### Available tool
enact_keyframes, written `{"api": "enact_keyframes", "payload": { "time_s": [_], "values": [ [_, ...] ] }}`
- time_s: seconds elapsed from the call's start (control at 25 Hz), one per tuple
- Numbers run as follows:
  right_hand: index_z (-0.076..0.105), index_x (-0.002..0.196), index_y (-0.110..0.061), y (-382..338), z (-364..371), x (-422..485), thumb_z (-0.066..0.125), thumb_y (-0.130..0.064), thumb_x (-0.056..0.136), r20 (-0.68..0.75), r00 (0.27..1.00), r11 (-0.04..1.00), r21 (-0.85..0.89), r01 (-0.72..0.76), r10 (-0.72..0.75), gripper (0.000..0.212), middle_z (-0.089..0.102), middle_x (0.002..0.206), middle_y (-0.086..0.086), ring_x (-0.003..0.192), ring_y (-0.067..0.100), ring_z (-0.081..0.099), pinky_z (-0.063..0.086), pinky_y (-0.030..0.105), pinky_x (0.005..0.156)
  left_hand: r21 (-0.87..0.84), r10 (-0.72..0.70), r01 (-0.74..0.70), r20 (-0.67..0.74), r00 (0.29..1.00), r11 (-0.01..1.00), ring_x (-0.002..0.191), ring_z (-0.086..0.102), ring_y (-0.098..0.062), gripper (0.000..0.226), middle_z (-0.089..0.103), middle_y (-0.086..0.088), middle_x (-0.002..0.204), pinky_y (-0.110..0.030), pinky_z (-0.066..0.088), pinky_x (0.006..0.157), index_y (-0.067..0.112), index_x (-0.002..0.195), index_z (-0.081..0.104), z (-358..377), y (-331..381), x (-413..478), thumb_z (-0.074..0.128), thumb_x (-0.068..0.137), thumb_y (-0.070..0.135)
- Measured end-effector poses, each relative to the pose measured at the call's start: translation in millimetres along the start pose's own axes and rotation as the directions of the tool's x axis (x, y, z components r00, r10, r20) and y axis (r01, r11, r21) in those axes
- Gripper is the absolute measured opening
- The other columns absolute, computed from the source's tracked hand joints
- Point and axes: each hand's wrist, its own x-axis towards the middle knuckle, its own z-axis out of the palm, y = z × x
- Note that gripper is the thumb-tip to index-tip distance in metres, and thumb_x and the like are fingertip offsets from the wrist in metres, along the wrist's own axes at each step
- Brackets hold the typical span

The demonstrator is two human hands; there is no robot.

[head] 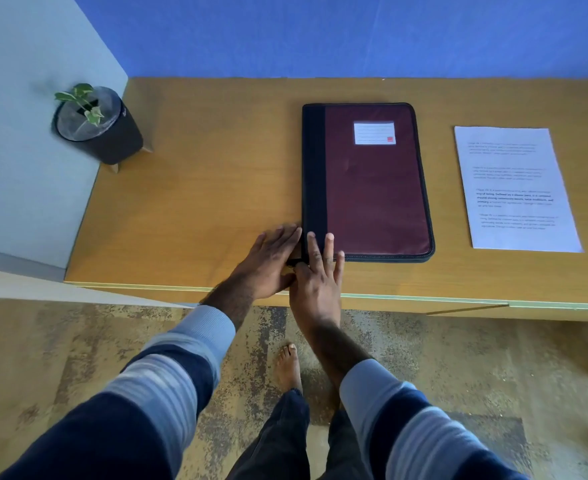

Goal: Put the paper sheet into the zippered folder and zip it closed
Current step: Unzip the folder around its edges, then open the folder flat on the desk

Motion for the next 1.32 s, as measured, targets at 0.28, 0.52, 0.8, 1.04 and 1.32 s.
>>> {"api": "enact_keyframes", "payload": {
  "time_s": [0.28,0.52,0.8,1.04,1.32],
  "values": [
    [0.067,0.098,-0.022,28,-11,4,0.053,-0.034,0.101,0.082,0.994,0.996,-0.048,0.08,-0.076,0.018,0.019,0.169,0.011,0.158,0.034,-0.002,0.009,0.059,0.125,-0.211,-0.148,0.094,-0.256,0.955,0.973,0.157,0.006,-0.018,0.082,0.01,-0.004,0.17,-0.043,0.012,0.128,0.013,0.162,0.014,23,14,-29,0.061,0.097,0.032],
    [0.058,0.134,-0.012,110,-77,26,0.062,-0.025,0.095,-0.234,0.893,0.921,0.038,-0.387,0.385,0.042,0.033,0.164,0.015,0.154,0.032,0.021,0.008,0.048,0.124,-0.074,-0.185,0.17,-0.298,0.936,0.983,0.158,0.004,-0.022,0.078,0.012,-0.005,0.17,-0.044,-0.003,0.127,0.013,0.162,0.013,23,41,-6,0.036,0.102,0.059],
    [0.061,0.129,0.0,151,-120,61,0.063,-0.036,0.092,-0.023,0.723,0.709,0.221,-0.669,0.69,0.052,0.061,0.123,0.022,0.112,0.04,0.055,0.049,0.045,0.094,-0.124,-0.267,0.239,-0.334,0.904,0.963,0.152,0.028,-0.023,0.067,0.038,-0.007,0.161,-0.049,0.002,0.127,0.011,0.158,0.027,3,65,29,0.041,0.102,0.045],
    [0.073,0.082,-0.013,145,-145,69,0.071,-0.023,0.086,-0.014,0.705,0.622,0.484,-0.616,0.709,0.011,0.072,0.077,0.004,0.078,0.032,0.069,0.051,0.032,0.055,-0.218,-0.361,0.301,-0.336,0.87,0.929,0.141,0.042,-0.026,0.056,0.059,-0.007,0.14,-0.051,0.012,0.124,0.013,0.143,0.054,-16,62,39,0.049,0.098,0.046],
    [0.066,0.096,-0.026,39,-186,73,0.071,-0.027,0.09,-0.219,0.84,0.775,0.548,-0.315,0.496,0.007,0.066,0.092,-0.009,0.084,0.004,0.063,0.045,0.019,0.064,-0.722,-0.423,0.101,-0.281,0.861,0.684,0.113,0.059,-0.013,0.05,0.066,0.013,0.121,-0.009,0.043,0.086,0.019,0.134,0.064,-106,63,48,0.056,0.097,0.052]
  ]
}}
